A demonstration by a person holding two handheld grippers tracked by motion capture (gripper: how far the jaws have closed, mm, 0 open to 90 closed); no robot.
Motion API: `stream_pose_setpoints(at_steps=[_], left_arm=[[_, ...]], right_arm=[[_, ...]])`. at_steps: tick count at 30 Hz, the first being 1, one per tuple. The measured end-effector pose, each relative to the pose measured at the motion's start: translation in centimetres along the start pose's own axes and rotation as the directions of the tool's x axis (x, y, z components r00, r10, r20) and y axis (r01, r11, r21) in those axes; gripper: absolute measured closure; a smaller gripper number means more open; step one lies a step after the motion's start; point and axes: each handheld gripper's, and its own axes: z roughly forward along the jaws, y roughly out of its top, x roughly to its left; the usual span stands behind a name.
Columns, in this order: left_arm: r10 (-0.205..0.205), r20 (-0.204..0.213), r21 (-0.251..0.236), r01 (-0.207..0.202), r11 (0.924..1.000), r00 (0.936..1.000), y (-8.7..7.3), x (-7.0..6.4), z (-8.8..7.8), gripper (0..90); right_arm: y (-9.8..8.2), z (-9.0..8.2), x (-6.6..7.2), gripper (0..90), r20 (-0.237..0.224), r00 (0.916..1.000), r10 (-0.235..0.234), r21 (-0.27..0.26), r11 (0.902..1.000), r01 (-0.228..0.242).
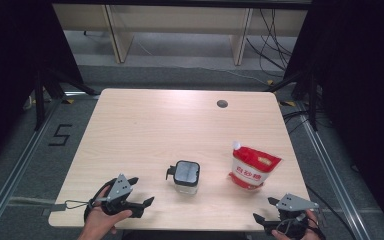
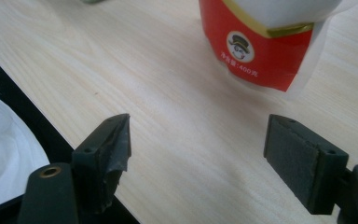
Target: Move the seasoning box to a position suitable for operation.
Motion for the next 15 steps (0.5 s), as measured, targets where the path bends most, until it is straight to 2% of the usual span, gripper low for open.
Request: stream_pose_setpoints(at_steps=[4,5,7,8,10,12,14,15], left_arm=[[-0.008,0.0,-0.006,0.008,0.9999,1.0,-0.01,0.04,-0.04,15.0],[0.014,-0.002,-0.003,-0.014,0.9999,0.9999,0.05,0.17,-0.14,15.0],[0.018,-0.002,-0.001,-0.018,0.9998,0.9998,0.06,0.21,-0.16,14.9],[-0.004,0.013,-0.02,0.005,0.9998,0.9999,0.03,0.06,-0.17,14.8],[0.018,0.005,-0.021,-0.017,0.9996,0.9998,0.14,0.06,-0.27,14.7],[0.024,0.015,-0.034,-0.024,0.9992,0.9996,0.17,-0.05,-0.16,14.8],[0.013,0.021,-0.038,-0.012,0.9992,0.9997,0.15,-0.24,-0.06,14.7],[0.034,0.024,-0.032,-0.034,0.9989,0.9991,0.23,-0.18,-0.09,14.8]], right_arm=[[0.04,0.01,0.02,24.4,0.004,1.0,0.0,-0.004,1.0,0.0],[0.07,-0.07,-0.01,24.3,-0.002,1.0,0.007,-0.008,0.9999,-0.007],[0.07,-0.1,-0.03,24.3,-0.001,1.0,0.009,-0.011,0.9999,-0.009],[0.06,-0.04,-0.09,24.2,-0.007,1.0,-0.002,-0.014,0.9999,0.002],[0.05,-0.03,-0.08,24.2,-0.005,1.0,-0.004,-0.017,0.9998,0.004],[0.04,-0.05,-0.05,23.9,-0.007,1.0,-0.002,-0.017,0.9999,0.001],[0.06,-0.14,-0.08,23.2,0.0,1.0,0.004,-0.025,0.9997,-0.004],[0.04,-0.18,0.04,23.1,-0.001,0.9997,0.022,-0.026,0.9994,-0.023]])
